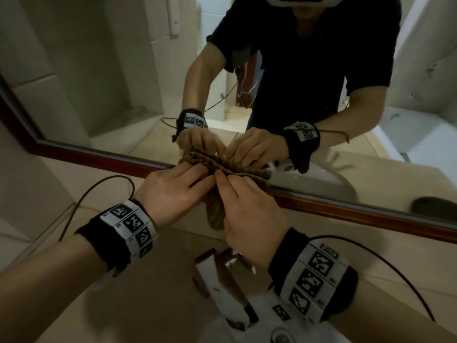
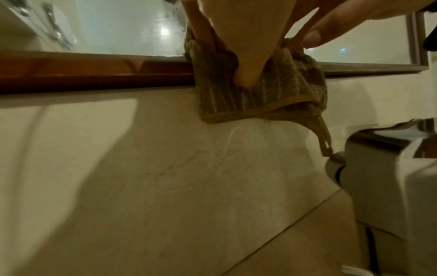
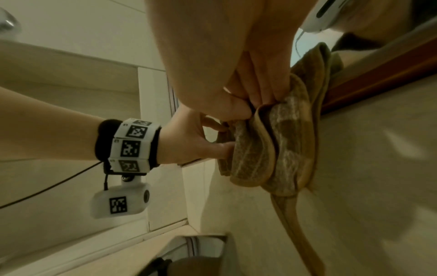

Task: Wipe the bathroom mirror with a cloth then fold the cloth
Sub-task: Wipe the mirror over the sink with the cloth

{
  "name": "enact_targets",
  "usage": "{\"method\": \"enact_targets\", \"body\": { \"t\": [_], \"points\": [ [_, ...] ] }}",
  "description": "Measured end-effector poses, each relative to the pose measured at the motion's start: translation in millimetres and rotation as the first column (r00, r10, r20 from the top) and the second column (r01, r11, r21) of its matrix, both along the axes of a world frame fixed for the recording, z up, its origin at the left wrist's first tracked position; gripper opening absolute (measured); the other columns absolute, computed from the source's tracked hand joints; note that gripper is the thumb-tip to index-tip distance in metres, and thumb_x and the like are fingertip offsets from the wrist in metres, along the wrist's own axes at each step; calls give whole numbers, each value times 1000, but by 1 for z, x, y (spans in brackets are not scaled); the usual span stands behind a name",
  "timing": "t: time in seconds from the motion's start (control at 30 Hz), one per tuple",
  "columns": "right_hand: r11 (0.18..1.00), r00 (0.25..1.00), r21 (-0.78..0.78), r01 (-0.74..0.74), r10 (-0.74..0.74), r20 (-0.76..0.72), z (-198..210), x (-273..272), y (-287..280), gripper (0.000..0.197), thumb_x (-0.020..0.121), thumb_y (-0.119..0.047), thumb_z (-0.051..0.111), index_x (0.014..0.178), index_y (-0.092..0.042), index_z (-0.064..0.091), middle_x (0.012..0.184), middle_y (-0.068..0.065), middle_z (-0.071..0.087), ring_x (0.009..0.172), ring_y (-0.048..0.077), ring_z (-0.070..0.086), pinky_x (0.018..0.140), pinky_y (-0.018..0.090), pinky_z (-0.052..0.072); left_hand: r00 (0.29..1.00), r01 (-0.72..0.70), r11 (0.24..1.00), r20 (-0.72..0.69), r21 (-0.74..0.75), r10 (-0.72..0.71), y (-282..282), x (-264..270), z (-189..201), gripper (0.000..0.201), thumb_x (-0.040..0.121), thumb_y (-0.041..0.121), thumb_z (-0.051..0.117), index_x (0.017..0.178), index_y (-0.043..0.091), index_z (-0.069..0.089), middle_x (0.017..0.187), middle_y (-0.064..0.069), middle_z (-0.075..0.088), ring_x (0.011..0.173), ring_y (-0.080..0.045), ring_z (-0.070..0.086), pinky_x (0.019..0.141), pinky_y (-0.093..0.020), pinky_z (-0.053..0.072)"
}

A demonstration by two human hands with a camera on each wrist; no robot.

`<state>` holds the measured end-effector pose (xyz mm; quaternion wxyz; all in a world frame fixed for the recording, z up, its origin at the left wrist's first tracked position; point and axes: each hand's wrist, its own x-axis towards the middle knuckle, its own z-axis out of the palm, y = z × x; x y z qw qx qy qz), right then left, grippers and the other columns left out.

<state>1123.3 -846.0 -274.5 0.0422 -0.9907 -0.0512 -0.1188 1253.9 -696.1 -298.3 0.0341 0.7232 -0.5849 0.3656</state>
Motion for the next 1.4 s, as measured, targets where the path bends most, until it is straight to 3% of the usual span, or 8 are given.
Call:
{"method": "enact_targets", "body": {
  "t": [0.23, 0.6, 0.73, 0.83, 1.0, 1.13, 1.27, 1.4],
  "points": [
    [999, 991, -39, -16, 11, -130, 20, 69, 91, 72, 95, -22, 48, 152, -3, 9, 145, 14, 32, 131, 29, 35, 105, 38, 41, 999, 1, 1000, -49, -1, -1, 85, 65, 1, 34, 85, 22, 57, 118, 14, 51, 100, -10, 68, 79, -27, 63, 44, -28, 43],
    [998, 988, -61, -16, 6, -157, 18, 160, 205, 67, 96, -23, 48, 148, 2, 14, 137, 18, 33, 121, 34, 37, 96, 39, 42, 968, -131, 984, -232, -125, 99, 190, 143, -15, 30, 95, 27, 45, 119, 13, 54, 106, -15, 67, 85, -35, 64, 55, -38, 55],
    [989, 988, -133, -65, 45, -149, -2, 175, 233, 52, 94, -18, 36, 140, 6, 37, 138, 32, 33, 123, 46, 35, 105, 52, 35, 946, -242, 945, -268, -221, 180, 211, 159, -25, 27, 95, 23, 50, 108, 6, 67, 103, -15, 68, 87, -36, 65, 68, -39, 55],
    [988, 999, -155, -5, -2, -51, -17, 185, 243, 44, 85, -17, 53, 123, 4, 61, 131, 30, 50, 117, 45, 51, 100, 49, 45, 941, -279, 923, -269, -264, 207, 222, 167, -29, 20, 93, 18, 58, 109, 8, 65, 104, -14, 67, 89, -34, 63, 72, -40, 53],
    [997, 1000, -79, 4, -2, 24, -40, 194, 252, 54, 88, -21, 30, 131, -2, 56, 140, 21, 48, 126, 38, 48, 103, 46, 43, 861, -405, 853, -452, -330, 233, 220, 154, -32, 27, 85, 6, 66, 113, 7, 65, 115, -14, 64, 98, -32, 61, 80, -38, 53],
    [998, 997, 2, 68, -68, 46, -59, 195, 257, 58, 92, -28, 32, 143, -4, 42, 152, 16, 34, 135, 29, 42, 103, 41, 41, 874, -353, 912, -421, -209, 242, 219, 131, -47, 45, 104, 20, 26, 139, -5, 38, 140, -25, 46, 126, -37, 48, 109, -50, 41],
    [995, 991, 25, 96, -98, 92, -57, 209, 258, 68, 86, -36, 42, 148, -9, 33, 157, 9, 23, 137, 22, 31, 105, 39, 36, 834, -414, 910, -389, 27, 391, 208, 138, -61, 56, 99, 17, 13, 148, -12, 15, 148, -37, 28, 141, -54, 17, 115, -59, 18],
    [995, 978, -5, 100, -97, 186, -29, 221, 251, 76, 85, -38, 50, 151, -11, 25, 159, 9, 10, 140, 20, 26, 108, 38, 27, 769, -512, 840, -531, -178, 356, 195, 153, -33, 54, 108, 27, -1, 155, 1, -7, 164, -16, -5, 151, -28, -8, 123, -38, 6]
  ]
}}
